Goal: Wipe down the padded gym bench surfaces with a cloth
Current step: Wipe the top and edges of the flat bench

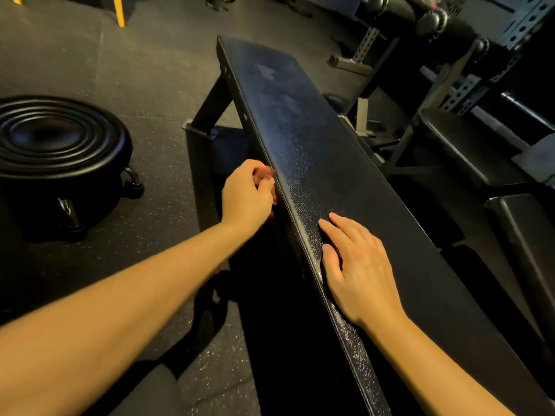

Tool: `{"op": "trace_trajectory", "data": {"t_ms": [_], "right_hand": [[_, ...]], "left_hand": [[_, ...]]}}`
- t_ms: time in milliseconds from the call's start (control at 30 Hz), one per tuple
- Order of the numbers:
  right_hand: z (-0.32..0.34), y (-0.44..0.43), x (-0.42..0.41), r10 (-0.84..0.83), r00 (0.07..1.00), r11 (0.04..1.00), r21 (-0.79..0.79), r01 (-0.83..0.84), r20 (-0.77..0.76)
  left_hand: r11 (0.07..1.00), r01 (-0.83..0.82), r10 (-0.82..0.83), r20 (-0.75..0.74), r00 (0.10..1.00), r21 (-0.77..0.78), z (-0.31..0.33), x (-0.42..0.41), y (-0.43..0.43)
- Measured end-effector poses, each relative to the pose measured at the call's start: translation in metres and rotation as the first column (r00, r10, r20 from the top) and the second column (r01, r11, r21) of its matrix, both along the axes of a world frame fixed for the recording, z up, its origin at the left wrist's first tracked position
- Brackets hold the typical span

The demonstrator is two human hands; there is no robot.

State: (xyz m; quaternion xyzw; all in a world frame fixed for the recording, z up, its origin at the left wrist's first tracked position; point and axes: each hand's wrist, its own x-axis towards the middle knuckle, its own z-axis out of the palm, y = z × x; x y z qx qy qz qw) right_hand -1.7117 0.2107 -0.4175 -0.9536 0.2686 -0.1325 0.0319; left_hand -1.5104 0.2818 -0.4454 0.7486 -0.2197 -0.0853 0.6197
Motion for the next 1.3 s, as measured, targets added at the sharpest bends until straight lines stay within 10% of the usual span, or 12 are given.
{"op": "trace_trajectory", "data": {"t_ms": [133, 300, 467, 667, 800, 1067, 1300], "right_hand": [[0.001, 0.001, 0.0, -0.01, 1.0, 1.0, 0.0, 0.01, -0.003], [0.0, 0.0, 0.0, -0.002, 1.0, 1.0, 0.016, 0.002, 0.009], [0.0, 0.001, 0.0, -0.002, 1.0, 1.0, 0.0, 0.002, 0.023], [0.0, -0.001, 0.0, 0.002, 1.0, 1.0, 0.013, -0.002, 0.02], [0.001, 0.0, 0.001, 0.0, 1.0, 1.0, 0.009, 0.0, 0.026], [-0.001, -0.001, 0.0, 0.009, 1.0, 1.0, 0.01, -0.009, 0.029], [0.002, -0.002, -0.001, 0.004, 1.0, 0.999, 0.044, -0.005, 0.027]], "left_hand": [[0.985, 0.172, -0.172, -0.01, 0.985, -0.002, -0.013, -0.046, 0.029], [0.995, -0.06, 0.067, -0.087, 0.994, 0.08, -0.004, 0.021, -0.012], [0.986, 0.168, -0.167, -0.03, 0.985, 0.021, -0.016, -0.054, 0.032], [0.995, -0.034, 0.036, -0.027, 0.999, 0.093, -0.009, 0.011, -0.006], [0.981, 0.195, -0.195, -0.055, 0.979, 0.005, -0.018, -0.049, 0.027], [0.989, -0.027, 0.031, -0.028, 0.999, 0.146, -0.018, 0.012, -0.01], [0.875, 0.476, -0.478, 0.006, 0.878, 0.085, -0.016, -0.038, 0.064]]}}
